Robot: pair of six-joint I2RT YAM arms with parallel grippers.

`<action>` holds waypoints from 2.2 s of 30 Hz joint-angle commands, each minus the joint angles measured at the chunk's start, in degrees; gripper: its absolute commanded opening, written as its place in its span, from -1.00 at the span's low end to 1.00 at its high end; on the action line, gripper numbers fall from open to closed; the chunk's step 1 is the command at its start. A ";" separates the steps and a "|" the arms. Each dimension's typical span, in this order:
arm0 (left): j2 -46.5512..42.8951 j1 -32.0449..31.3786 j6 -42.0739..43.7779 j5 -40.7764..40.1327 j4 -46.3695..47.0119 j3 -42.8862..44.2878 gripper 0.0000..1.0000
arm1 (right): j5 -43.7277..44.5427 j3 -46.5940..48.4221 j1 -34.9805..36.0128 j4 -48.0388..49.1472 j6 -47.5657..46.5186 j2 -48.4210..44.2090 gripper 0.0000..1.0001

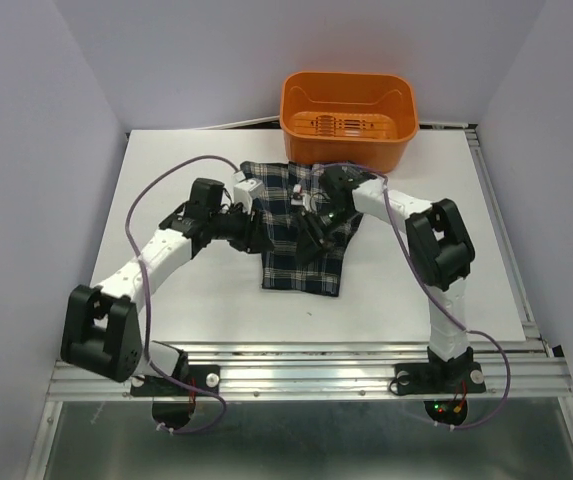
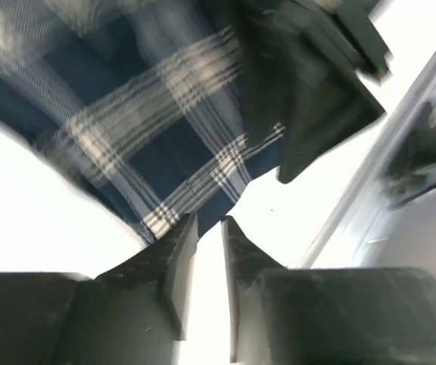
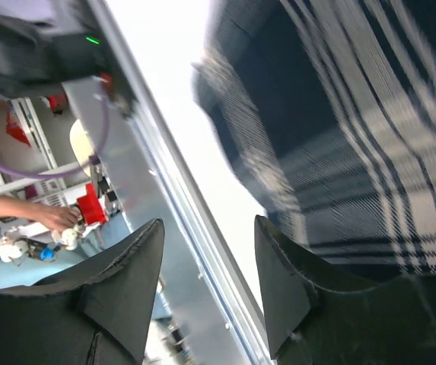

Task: Fold and stack the skirts
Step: Fold the skirt

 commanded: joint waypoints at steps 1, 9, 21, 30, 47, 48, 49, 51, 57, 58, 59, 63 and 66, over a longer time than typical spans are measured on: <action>-9.65 -3.58 22.63 -8.45 -6.13 2.97 0.10 | -6.90 10.33 -0.34 -2.98 -0.29 -1.92 0.14; -27.49 -11.04 63.67 -26.65 -1.75 -13.36 0.97 | 4.87 11.93 -0.34 1.32 -0.63 0.88 0.10; -25.85 -30.29 73.92 -39.04 16.70 -31.04 0.97 | 13.66 5.68 -0.34 10.82 0.95 8.01 0.01; -9.17 -42.42 62.40 -46.69 29.54 -26.66 0.97 | 15.78 2.96 -0.34 10.99 1.12 11.61 -0.03; 10.73 -45.15 61.33 -60.67 41.76 -22.16 0.09 | 11.92 0.15 -0.87 10.90 0.86 11.70 -0.10; 10.55 -45.15 61.51 -60.85 42.02 -22.78 -0.07 | 11.39 0.06 -0.87 10.99 0.95 11.27 -0.11; 10.46 -45.07 61.77 -61.02 42.20 -22.87 -0.16 | 10.95 0.15 -0.87 10.90 1.12 11.09 -0.11; 9.76 -45.24 62.04 -61.46 42.12 -23.31 -0.41 | 10.16 0.76 -0.87 10.82 1.13 10.56 -0.14; 5.81 -47.79 58.01 -59.54 30.01 -20.16 -1.00 | 13.75 6.28 -2.09 10.73 3.32 7.32 0.04; 5.28 -48.22 56.43 -58.57 27.29 -19.45 -1.00 | 14.37 7.95 -2.71 10.82 3.76 7.31 0.10; 4.93 -48.66 55.02 -57.34 23.00 -18.75 -1.00 | 14.63 11.80 -3.49 10.82 4.11 6.96 0.17; 2.47 -50.34 48.96 -55.05 14.62 -14.62 -1.00 | 10.00 23.94 -8.94 11.08 7.79 10.37 0.24; 2.03 -50.51 45.70 -53.04 8.12 -11.29 -1.00 | 6.48 30.01 -10.18 12.92 10.17 14.93 0.23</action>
